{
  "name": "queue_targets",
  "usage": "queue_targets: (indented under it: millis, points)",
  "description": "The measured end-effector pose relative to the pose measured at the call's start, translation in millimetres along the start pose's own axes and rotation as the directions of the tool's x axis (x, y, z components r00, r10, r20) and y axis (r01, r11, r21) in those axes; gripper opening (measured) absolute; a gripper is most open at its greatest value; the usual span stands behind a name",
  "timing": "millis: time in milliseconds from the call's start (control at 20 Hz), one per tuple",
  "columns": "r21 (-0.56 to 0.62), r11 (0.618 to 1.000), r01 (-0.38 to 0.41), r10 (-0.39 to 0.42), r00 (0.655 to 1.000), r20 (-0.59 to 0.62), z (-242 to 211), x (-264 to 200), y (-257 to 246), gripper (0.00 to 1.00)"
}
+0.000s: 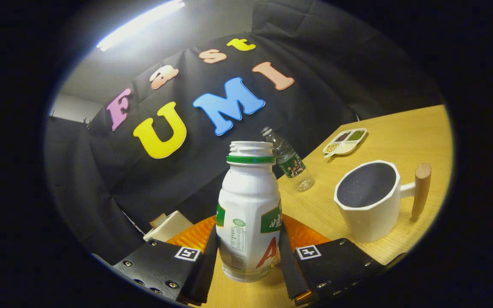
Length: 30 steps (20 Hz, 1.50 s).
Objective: Take the bottle from table, then pour the juice into the cup, finally place the bottle on the coaster
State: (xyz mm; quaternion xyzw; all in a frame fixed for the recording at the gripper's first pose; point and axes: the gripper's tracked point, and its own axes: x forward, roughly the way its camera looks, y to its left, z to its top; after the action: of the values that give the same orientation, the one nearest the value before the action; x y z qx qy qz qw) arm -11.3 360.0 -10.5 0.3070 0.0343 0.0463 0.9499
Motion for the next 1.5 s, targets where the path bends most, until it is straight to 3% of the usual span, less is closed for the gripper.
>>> queue_targets:
  millis: [150,300,500,700,800,950,1500]
  points:
    - [-0.103,0.994,-0.036,0.042,0.998,0.054,12.4,-4.6,18.3,0.67]
    - [-0.264,0.964,0.013,0.021,0.992,0.127,32.6,-5.3,21.6,0.66]
    - [-0.451,0.888,0.091,-0.041,0.992,0.119,33.0,0.9,18.8,0.66]
    - [-0.591,0.798,0.119,-0.076,0.992,0.097,28.3,16.1,19.6,0.66]
    - [-0.623,0.774,0.113,-0.094,0.994,0.063,16.2,27.6,14.5,0.67]
    - [-0.621,0.776,0.106,-0.104,0.994,0.040,6.7,32.2,7.6,0.67]
    - [-0.527,0.845,0.086,-0.094,0.995,0.011,-9.4,49.1,-14.9,0.67]
